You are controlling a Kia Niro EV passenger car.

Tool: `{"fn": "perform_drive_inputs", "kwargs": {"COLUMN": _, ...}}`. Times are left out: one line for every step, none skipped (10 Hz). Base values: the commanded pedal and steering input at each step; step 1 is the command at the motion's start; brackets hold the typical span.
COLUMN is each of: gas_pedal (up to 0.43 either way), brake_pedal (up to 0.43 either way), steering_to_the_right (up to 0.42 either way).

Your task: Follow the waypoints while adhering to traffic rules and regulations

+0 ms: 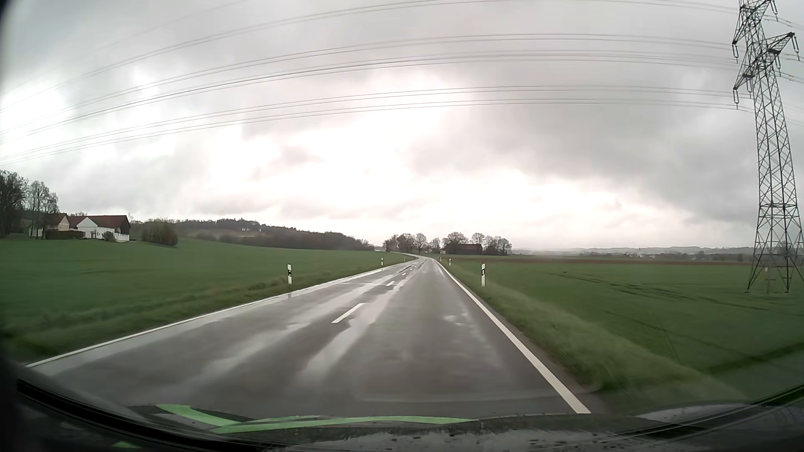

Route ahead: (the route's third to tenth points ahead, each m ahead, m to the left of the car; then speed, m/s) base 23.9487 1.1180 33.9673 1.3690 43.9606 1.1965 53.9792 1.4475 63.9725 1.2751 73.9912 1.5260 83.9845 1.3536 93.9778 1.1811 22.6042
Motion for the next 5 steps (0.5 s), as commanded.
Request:
{"fn": "perform_drive_inputs", "kwargs": {"gas_pedal": 0.138, "brake_pedal": 0.000, "steering_to_the_right": 0.000}}
{"fn": "perform_drive_inputs", "kwargs": {"gas_pedal": 0.138, "brake_pedal": 0.000, "steering_to_the_right": 0.000}}
{"fn": "perform_drive_inputs", "kwargs": {"gas_pedal": 0.138, "brake_pedal": 0.000, "steering_to_the_right": 0.000}}
{"fn": "perform_drive_inputs", "kwargs": {"gas_pedal": 0.138, "brake_pedal": 0.000, "steering_to_the_right": 0.000}}
{"fn": "perform_drive_inputs", "kwargs": {"gas_pedal": 0.138, "brake_pedal": 0.000, "steering_to_the_right": 0.000}}
